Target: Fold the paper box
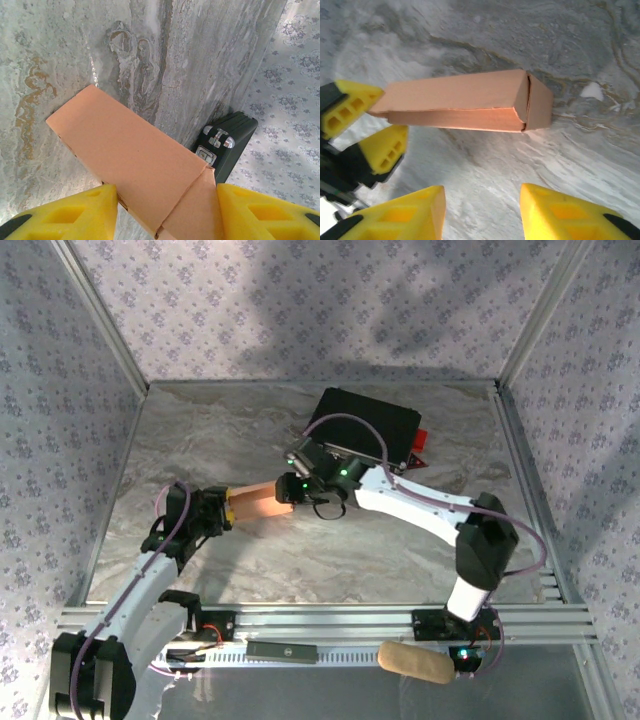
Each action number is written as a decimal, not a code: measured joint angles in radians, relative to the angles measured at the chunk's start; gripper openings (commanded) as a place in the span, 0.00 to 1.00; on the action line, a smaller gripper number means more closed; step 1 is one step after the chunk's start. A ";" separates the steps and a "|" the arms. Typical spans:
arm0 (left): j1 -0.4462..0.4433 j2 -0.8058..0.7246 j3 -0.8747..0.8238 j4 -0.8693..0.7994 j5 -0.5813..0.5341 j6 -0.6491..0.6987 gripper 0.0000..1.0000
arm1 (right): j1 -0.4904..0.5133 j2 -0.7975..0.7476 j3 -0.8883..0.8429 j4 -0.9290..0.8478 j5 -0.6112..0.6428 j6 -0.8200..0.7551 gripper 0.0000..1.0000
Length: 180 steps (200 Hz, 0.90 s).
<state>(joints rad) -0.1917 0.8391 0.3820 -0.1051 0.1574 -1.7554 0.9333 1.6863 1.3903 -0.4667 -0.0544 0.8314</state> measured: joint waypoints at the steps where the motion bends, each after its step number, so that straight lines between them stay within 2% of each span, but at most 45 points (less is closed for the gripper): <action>1: 0.000 0.000 0.000 0.000 0.000 0.000 0.52 | -0.002 -0.003 -0.005 0.005 -0.003 0.003 0.49; 34: 0.000 -0.018 -0.008 -0.003 -0.010 0.000 0.51 | -0.095 -0.031 -0.159 0.238 -0.119 0.209 0.55; 67: 0.000 -0.019 -0.008 -0.003 -0.012 0.000 0.50 | -0.108 -0.021 -0.221 0.418 -0.201 0.384 0.64; 85: 0.000 -0.019 -0.008 -0.004 -0.012 0.000 0.50 | -0.112 0.005 -0.232 0.500 -0.245 0.456 0.65; 103: 0.000 -0.020 -0.008 -0.005 -0.012 0.000 0.50 | -0.118 0.044 -0.233 0.546 -0.285 0.515 0.68; 150: 0.000 -0.021 -0.008 -0.006 -0.013 0.001 0.49 | -0.131 0.057 -0.299 0.566 -0.303 0.600 0.69; 180: 0.000 -0.024 -0.008 -0.008 -0.013 0.001 0.49 | -0.142 0.061 -0.300 0.587 -0.309 0.623 0.63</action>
<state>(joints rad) -0.1917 0.8150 0.3737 -0.1131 0.1444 -1.7546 0.7910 1.7473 1.0904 0.1207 -0.3634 1.4548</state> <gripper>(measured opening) 0.490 0.655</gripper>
